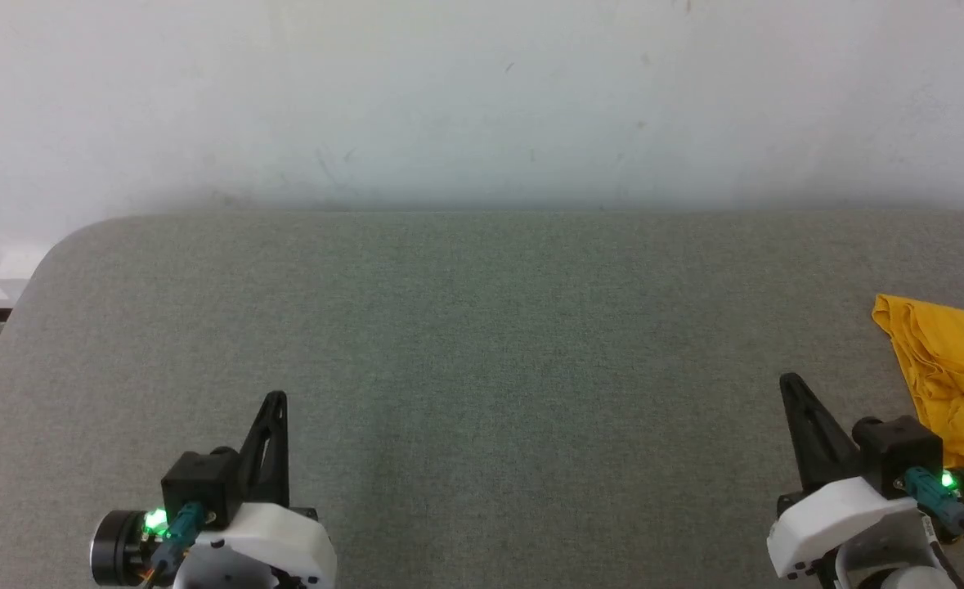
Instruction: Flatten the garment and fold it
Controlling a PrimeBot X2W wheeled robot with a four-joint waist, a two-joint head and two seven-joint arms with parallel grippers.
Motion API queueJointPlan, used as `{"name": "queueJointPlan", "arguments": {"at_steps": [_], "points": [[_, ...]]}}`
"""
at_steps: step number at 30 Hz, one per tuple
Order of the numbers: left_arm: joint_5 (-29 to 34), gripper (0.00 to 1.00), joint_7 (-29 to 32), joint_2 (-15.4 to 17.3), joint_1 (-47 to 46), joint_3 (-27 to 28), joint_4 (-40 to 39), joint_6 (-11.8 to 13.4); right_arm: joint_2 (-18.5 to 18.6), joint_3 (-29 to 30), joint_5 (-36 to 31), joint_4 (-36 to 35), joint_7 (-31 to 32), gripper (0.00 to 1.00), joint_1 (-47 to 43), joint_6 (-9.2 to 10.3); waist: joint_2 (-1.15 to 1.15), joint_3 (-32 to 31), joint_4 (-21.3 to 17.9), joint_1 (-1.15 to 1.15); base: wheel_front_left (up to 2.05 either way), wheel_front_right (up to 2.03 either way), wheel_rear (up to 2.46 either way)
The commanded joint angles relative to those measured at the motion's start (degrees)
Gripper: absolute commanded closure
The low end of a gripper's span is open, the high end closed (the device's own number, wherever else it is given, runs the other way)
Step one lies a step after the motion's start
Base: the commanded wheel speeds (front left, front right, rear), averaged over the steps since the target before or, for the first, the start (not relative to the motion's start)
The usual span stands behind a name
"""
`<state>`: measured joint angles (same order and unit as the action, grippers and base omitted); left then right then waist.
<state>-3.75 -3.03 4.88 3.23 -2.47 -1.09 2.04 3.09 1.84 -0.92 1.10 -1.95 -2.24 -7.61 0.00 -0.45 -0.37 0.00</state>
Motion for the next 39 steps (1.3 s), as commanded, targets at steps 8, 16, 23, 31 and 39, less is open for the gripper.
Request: {"name": "queueJointPlan", "arguments": {"at_steps": [8, 16, 23, 31, 39], "points": [[1.65, 1.0, 1.16, -0.96, -1.74, 1.11, 0.52, -1.0, -0.18, -0.71, 0.67, -0.57, 0.85, 1.0, 1.54, 0.1, 0.0, 0.16, 0.13, 0.0, 0.0, 0.0, 0.0], [2.71, 1.0, 2.1, -1.49, -2.49, 1.79, 0.81, -1.52, -0.2, -1.28, 0.79, -0.84, 1.4, 1.0, 1.89, 0.11, 0.0, 0.31, 0.26, 0.0, 0.0, 0.0, 0.0], [3.63, 1.0, 2.92, -1.94, -3.14, 2.39, 1.06, -1.98, -0.21, -1.77, 0.9, -1.07, 1.89, 1.0, 2.2, 0.12, 0.0, 0.43, 0.36, 0.0, 0.0, 0.0, 0.0], [3.75, 1.0, 3.03, -2.01, -3.23, 2.47, 1.09, -2.04, -0.22, -1.84, 0.92, -1.1, 1.95, 1.0, 2.24, 0.12, 0.0, 0.45, 0.37, 0.0, 0.0, 0.0, 0.0], [3.75, 1.0, 3.03, -2.01, -3.23, 2.47, 1.09, -2.04, -0.22, -1.84, 0.92, -1.1, 1.95, 1.0, 2.24, 0.12, 0.0, 0.45, 0.37, 0.0, 0.0, 0.0, 0.0]]}}
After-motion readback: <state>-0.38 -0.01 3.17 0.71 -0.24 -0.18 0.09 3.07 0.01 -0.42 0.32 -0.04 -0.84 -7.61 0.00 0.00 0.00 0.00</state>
